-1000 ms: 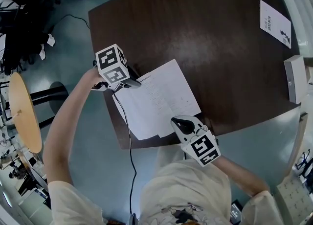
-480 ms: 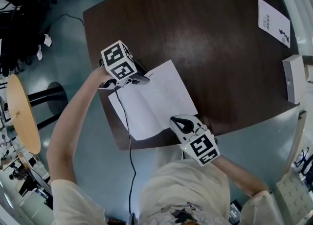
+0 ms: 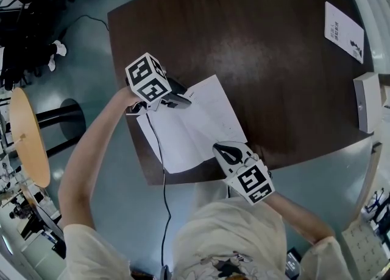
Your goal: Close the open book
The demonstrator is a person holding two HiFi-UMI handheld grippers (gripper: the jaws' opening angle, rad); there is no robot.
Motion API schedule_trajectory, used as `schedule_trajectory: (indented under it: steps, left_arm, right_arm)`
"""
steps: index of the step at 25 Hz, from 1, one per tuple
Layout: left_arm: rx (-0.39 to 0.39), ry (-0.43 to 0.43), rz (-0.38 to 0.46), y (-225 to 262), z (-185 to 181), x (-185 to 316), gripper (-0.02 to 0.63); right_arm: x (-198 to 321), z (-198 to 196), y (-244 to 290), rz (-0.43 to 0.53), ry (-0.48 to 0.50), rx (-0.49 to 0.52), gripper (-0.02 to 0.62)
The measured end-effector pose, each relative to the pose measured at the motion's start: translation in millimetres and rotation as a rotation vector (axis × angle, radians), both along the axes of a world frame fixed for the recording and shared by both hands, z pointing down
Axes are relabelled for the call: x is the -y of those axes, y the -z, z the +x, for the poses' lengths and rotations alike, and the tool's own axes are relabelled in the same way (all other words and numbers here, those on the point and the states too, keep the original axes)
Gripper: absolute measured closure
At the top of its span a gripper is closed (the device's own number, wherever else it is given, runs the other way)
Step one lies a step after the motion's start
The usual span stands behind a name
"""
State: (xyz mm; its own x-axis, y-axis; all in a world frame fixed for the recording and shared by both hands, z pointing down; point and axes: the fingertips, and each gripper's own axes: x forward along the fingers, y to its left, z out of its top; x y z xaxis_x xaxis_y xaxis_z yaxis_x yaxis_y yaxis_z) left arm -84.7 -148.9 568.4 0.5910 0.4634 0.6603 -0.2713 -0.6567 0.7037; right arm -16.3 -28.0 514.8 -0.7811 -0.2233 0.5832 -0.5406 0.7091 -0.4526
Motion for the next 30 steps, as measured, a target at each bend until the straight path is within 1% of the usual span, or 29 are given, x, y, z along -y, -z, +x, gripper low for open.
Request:
schedule_trajectory:
  steps: [4,7,11,14,20,26,28,30]
  left_arm:
    - [-0.003,0.021,-0.005,10.9,-4.1,-8.6,0.412]
    - [-0.007,0.026,-0.009,24.4,-6.4,-17.5,0.356]
    - [-0.008,0.001,0.029,42.5,-10.1,-32.9,0.356]
    - [-0.021,0.003,0.058,55.2,-11.5,-44.9,0.356]
    - [-0.021,0.034,0.136,75.6,-16.9,-70.9,0.356]
    - [-0.015,0.072,0.174,89.8,-32.6,-106.5,0.359]
    - [-0.008,0.081,0.190,92.5,-40.1,-121.2,0.373]
    - [-0.008,0.108,0.217,96.2,-46.4,-133.2,0.395]
  right_arm:
    - [-5.7,-2.6,4.2,0.005,0.010,0.005,0.589]
    - [-9.7,-4.6,8.2,0.012,0.017,0.011,0.589]
    - [-18.2,-7.3,12.5,0.018,0.029,0.016,0.589]
    - [-26.1,-10.0,15.0,0.021,0.039,0.019,0.589]
    - [-42.5,-14.5,20.3,0.039,0.060,0.017,0.589]
    - [-54.5,-19.1,27.3,0.059,0.077,0.012,0.589]
    - [-60.2,-21.8,29.2,0.066,0.084,0.012,0.589]
    - [-65.4,-25.0,30.6,0.080,0.092,0.011,0.589]
